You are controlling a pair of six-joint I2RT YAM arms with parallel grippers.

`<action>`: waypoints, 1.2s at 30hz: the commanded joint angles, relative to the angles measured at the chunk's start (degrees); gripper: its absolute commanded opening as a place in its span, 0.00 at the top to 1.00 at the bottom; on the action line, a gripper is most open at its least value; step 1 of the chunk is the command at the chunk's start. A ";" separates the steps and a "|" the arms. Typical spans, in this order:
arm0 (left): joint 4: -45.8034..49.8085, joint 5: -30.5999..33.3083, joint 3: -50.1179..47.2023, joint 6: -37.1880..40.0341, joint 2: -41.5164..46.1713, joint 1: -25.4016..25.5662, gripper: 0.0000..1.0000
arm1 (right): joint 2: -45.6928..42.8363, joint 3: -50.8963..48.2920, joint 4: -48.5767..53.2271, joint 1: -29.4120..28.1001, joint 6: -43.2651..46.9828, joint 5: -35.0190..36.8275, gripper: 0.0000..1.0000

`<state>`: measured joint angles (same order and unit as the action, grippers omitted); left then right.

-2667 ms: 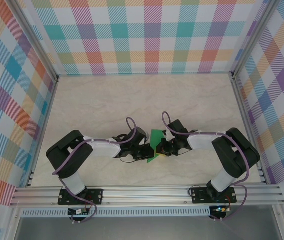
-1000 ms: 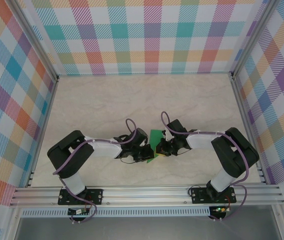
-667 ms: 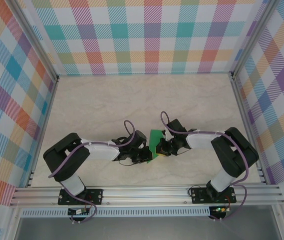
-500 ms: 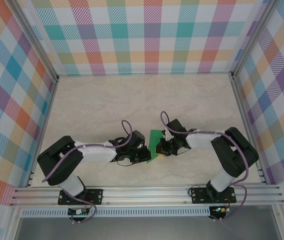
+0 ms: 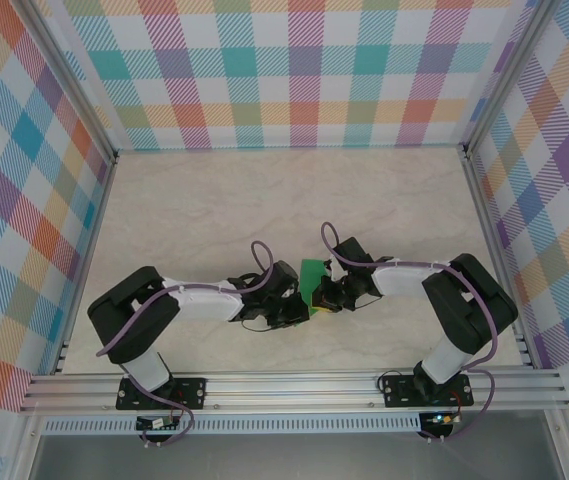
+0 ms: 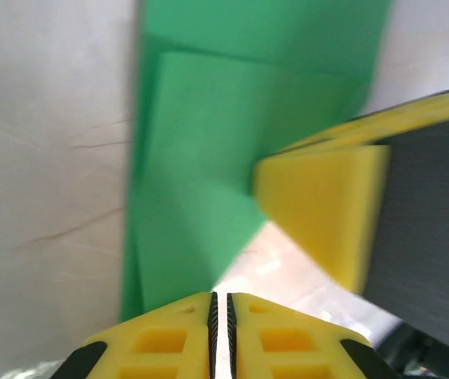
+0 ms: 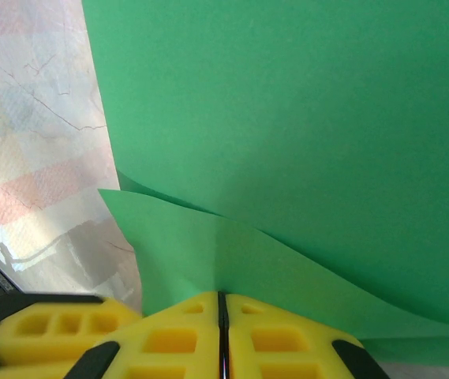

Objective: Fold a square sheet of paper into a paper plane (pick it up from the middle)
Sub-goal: Third fold the triangle at the center of the table.

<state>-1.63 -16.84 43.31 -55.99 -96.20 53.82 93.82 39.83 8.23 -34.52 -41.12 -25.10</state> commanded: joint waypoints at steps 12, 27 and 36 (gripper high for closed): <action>4.21 4.22 -4.90 -0.69 1.14 0.75 0.87 | 1.68 -2.46 6.22 -0.19 1.31 8.48 0.91; 5.78 4.35 -4.84 0.73 4.10 0.67 0.87 | 1.71 -1.81 7.78 -0.21 1.53 10.31 0.91; 9.93 6.83 -3.37 2.11 11.03 0.58 0.86 | 1.36 -1.98 8.27 -0.18 1.40 10.60 0.91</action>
<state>4.49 -12.10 39.97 -55.27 -88.79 54.04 93.27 39.83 8.84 -35.00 -40.69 -23.57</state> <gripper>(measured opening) 0.141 0.093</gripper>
